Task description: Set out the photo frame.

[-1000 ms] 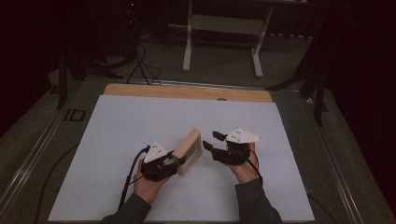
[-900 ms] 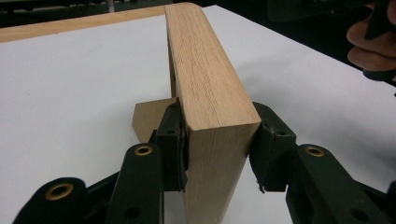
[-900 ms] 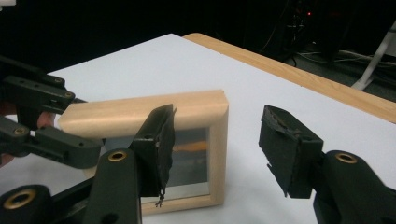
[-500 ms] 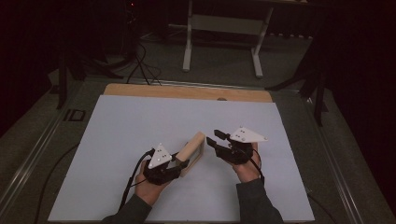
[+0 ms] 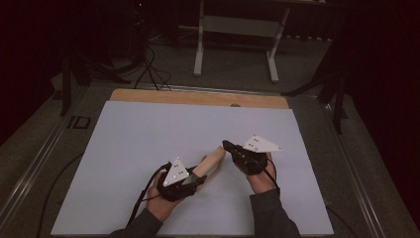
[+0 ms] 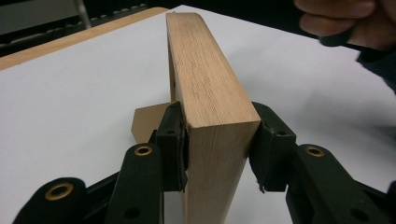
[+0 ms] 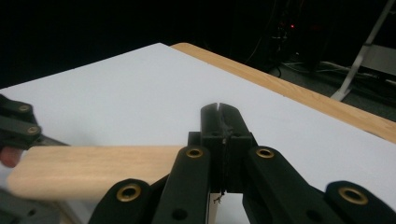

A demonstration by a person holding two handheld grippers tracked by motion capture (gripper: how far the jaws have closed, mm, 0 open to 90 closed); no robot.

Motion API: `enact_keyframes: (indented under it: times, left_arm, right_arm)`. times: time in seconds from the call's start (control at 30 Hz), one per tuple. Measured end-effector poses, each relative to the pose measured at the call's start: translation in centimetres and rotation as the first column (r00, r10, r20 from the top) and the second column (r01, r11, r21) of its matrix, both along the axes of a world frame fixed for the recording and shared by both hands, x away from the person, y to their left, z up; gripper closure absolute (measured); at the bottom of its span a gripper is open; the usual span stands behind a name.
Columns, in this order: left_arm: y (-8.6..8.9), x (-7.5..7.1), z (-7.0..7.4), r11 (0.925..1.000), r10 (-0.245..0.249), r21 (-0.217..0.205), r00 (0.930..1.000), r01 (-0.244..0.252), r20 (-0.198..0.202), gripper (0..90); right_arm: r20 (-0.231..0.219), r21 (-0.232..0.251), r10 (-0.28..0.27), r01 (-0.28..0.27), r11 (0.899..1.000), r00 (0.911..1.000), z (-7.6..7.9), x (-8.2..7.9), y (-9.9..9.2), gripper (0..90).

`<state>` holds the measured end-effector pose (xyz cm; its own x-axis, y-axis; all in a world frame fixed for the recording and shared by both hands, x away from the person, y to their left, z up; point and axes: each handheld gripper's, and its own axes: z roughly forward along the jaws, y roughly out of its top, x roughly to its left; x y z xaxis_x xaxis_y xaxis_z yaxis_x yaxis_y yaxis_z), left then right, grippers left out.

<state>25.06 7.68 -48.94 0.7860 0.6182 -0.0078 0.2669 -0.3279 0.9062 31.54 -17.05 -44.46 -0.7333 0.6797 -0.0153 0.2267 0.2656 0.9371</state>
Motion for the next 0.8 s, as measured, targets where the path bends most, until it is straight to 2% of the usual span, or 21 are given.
enact_keyframes:
  times: [0.2, 0.33, 0.47, 0.67, 0.8]
  left_arm:
    - [-0.4, -0.3, -0.1, 0.9992, -0.039, 0.004, 0.9992, 0.039, 0.008, 60.4]
    - [-0.4, -0.3, -0.1, 0.9988, -0.048, 0.006, 0.9988, 0.048, 0.009, 60.4]
    - [-0.3, -0.2, -0.1, 0.9989, -0.047, 0.006, 0.9989, 0.047, 0.005, 60.4]
    - [-0.3, -0.2, -0.1, 0.999, -0.043, 0.013, 0.9991, 0.043, 0.005, 60.3]
    - [-0.1, 0.0, 0.0, 0.9996, -0.023, 0.019, 0.9997, 0.023, 0.004, 59.9]
  right_arm:
    - [-0.021, -0.009, -0.008, 0.008, 1.0, 0.9998, -0.8, 0.5, 0.1, 89.5]
    - [-0.029, -0.019, -0.011, 0.01, 1.0, 0.9995, -1.1, 0.7, 0.3, 89.6]
    - [-0.041, -0.038, -0.012, 0.01, 0.999, 0.9991, -1.4, 0.8, 0.5, 89.6]
    - [-0.042, -0.039, -0.012, 0.01, 0.999, 0.999, -1.4, 0.9, 0.5, 89.7]
    - [-0.047, -0.039, -0.015, 0.013, 0.999, 0.9988, -1.4, 0.9, 0.4, 89.7]
